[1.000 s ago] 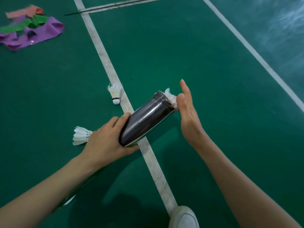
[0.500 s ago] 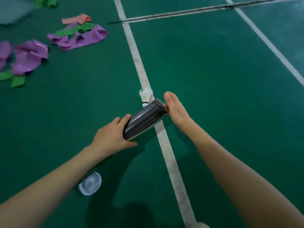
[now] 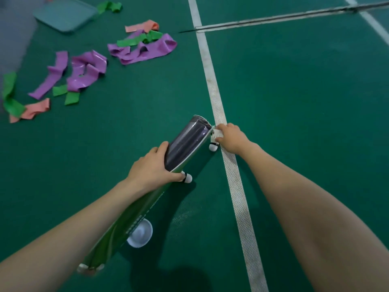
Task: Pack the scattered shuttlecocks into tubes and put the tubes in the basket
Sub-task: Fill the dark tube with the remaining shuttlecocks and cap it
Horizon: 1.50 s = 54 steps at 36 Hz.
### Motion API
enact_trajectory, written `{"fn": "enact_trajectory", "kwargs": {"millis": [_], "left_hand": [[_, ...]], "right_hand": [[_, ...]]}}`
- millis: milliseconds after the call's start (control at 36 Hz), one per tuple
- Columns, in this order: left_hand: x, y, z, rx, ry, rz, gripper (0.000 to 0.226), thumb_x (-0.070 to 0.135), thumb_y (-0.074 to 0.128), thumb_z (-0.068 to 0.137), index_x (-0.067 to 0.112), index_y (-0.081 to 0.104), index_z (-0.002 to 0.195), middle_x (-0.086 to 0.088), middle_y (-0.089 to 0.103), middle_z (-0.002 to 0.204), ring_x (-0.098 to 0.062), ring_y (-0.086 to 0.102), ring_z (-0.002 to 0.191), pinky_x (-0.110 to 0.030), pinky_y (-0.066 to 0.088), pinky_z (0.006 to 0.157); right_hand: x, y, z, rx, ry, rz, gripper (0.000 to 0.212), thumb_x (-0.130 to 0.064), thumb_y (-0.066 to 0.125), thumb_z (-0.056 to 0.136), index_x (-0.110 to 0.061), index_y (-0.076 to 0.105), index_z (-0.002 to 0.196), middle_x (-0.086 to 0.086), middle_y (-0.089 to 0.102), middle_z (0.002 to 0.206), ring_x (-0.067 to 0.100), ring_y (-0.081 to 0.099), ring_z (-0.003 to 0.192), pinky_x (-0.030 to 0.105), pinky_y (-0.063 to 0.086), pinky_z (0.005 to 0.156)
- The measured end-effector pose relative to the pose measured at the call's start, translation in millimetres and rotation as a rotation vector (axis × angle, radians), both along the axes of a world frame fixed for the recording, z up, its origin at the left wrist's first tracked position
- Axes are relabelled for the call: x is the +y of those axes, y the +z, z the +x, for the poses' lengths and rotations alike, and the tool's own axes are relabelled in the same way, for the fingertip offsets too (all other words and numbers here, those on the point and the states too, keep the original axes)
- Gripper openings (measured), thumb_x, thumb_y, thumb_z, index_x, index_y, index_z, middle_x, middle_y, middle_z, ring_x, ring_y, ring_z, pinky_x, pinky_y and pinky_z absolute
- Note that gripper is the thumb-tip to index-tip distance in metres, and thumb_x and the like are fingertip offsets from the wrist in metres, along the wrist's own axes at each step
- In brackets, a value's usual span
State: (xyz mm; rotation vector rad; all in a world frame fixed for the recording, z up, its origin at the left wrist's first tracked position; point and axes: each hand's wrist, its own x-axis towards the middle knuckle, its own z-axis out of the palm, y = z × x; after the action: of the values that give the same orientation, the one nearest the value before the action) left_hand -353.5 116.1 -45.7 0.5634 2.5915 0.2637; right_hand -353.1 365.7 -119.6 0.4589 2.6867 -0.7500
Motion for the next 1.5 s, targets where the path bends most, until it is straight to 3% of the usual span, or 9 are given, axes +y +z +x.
{"fn": "enact_trajectory", "kwargs": {"millis": [167, 333, 611, 722, 833, 972, 1194, 1278, 1500], "left_hand": [[12, -6, 18, -0.046, -0.080, 0.005, 0.094, 0.071, 0.068, 0.066, 0.029, 0.026, 0.138, 0.004, 0.052, 0.119, -0.020, 0.058, 0.094, -0.037, 0.053, 0.079], [31, -10, 43, -0.072, -0.207, 0.023, 0.100, 0.066, 0.070, 0.067, 0.027, 0.020, 0.145, 0.003, 0.050, 0.124, -0.017, 0.054, 0.095, -0.032, 0.050, 0.079], [66, -4, 84, -0.109, -0.388, 0.191, 0.105, 0.067, 0.070, 0.067, 0.030, 0.016, 0.148, 0.006, 0.046, 0.131, -0.015, 0.054, 0.101, -0.035, 0.050, 0.088], [73, 0, 102, -0.118, -0.481, 0.245, 0.103, 0.072, 0.067, 0.066, 0.035, 0.016, 0.147, 0.010, 0.047, 0.126, -0.014, 0.055, 0.100, -0.035, 0.050, 0.088], [75, 2, 111, -0.106, -0.540, 0.268, 0.102, 0.073, 0.065, 0.065, 0.037, 0.015, 0.146, 0.014, 0.047, 0.123, -0.012, 0.055, 0.097, -0.034, 0.051, 0.086], [73, 5, 111, -0.080, -0.546, 0.301, 0.100, 0.071, 0.067, 0.066, 0.036, 0.018, 0.146, 0.015, 0.047, 0.123, -0.011, 0.056, 0.097, -0.030, 0.049, 0.083], [58, 7, 98, 0.000, -0.528, 0.328, 0.100, 0.081, 0.049, 0.057, 0.034, 0.025, 0.142, 0.012, 0.052, 0.114, -0.014, 0.058, 0.088, -0.032, 0.052, 0.075], [53, 7, 92, 0.003, -0.501, 0.315, 0.102, 0.082, 0.050, 0.057, 0.032, 0.027, 0.143, 0.012, 0.052, 0.113, -0.013, 0.057, 0.088, -0.033, 0.052, 0.076], [35, 5, 73, -0.037, -0.410, 0.192, 0.097, 0.065, 0.072, 0.066, 0.037, 0.022, 0.144, 0.013, 0.048, 0.110, -0.011, 0.053, 0.090, -0.029, 0.048, 0.076]], "right_hand": [[11, -2, 57, 0.156, -0.361, -0.130, 0.024, -0.022, 0.054, 0.094, -0.007, 0.057, 0.113, 0.013, 0.062, 0.113, 0.025, 0.053, 0.091, 0.030, 0.039, 0.074], [38, 34, 130, 0.409, -0.669, -0.216, 0.026, -0.013, 0.047, 0.098, -0.007, 0.057, 0.121, 0.007, 0.058, 0.119, 0.017, 0.050, 0.098, 0.018, 0.032, 0.081], [42, 88, 221, 0.467, -0.549, -0.286, 0.021, -0.010, 0.049, 0.095, -0.030, 0.053, 0.099, -0.012, 0.059, 0.103, -0.007, 0.047, 0.075, 0.021, 0.039, 0.072], [34, 101, 240, 0.558, -0.645, -0.404, 0.040, -0.004, 0.038, 0.094, -0.028, 0.045, 0.126, -0.007, 0.060, 0.102, 0.002, 0.049, 0.062, 0.015, 0.038, 0.064], [21, 108, 250, 0.619, -0.684, -0.552, 0.050, -0.024, 0.036, 0.090, -0.035, 0.031, 0.139, -0.003, 0.064, 0.102, 0.015, 0.057, 0.097, 0.025, 0.038, 0.094], [6, 113, 256, 0.518, -0.624, -0.508, 0.057, -0.047, 0.031, 0.096, -0.035, 0.014, 0.149, -0.018, 0.063, 0.107, -0.001, 0.057, 0.099, 0.015, 0.035, 0.092], [7, 119, 240, 0.367, -0.500, -0.708, 0.070, -0.078, 0.016, 0.082, -0.054, -0.010, 0.143, -0.015, 0.012, 0.155, 0.005, 0.022, 0.141, 0.037, 0.007, 0.118], [9, 118, 227, 0.302, -0.459, -0.745, 0.071, -0.089, 0.015, 0.072, -0.066, -0.010, 0.135, -0.005, 0.024, 0.156, 0.008, 0.024, 0.143, 0.033, 0.005, 0.114], [-3, 80, 188, 0.279, -0.632, -0.833, 0.088, -0.083, 0.027, 0.076, -0.042, -0.001, 0.149, 0.005, 0.036, 0.152, 0.009, 0.038, 0.135, 0.044, 0.014, 0.118]]}}
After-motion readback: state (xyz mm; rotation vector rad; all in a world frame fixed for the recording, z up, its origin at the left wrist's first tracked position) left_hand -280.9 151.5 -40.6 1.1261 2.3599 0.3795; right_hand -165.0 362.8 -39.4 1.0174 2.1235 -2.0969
